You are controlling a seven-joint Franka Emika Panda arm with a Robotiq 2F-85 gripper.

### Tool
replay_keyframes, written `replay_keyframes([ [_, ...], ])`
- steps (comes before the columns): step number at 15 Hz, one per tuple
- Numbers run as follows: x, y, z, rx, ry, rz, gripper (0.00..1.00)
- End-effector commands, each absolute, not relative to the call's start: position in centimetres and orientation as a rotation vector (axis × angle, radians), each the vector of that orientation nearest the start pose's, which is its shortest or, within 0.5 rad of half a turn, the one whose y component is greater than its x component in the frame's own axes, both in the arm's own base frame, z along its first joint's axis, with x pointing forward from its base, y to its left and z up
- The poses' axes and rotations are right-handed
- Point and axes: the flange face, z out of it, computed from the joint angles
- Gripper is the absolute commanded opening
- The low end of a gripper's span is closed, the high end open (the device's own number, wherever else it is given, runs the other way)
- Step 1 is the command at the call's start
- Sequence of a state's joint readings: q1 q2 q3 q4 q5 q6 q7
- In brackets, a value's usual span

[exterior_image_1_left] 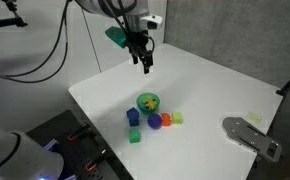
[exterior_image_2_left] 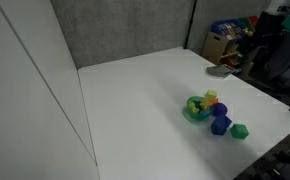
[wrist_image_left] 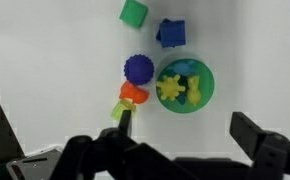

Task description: Remove the yellow toy ball from the bowl

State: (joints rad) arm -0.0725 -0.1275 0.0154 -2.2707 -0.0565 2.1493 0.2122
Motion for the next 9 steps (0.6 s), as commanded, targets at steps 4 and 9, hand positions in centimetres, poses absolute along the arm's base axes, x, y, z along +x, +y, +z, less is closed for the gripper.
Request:
replay_keyframes([
  [4, 52.9, -3.3, 35.3, -3.168, 0.238, 0.001, 1.0],
  [9, 55.2, -3.1, 29.4, -3.17, 0.18, -0.012, 1.0],
])
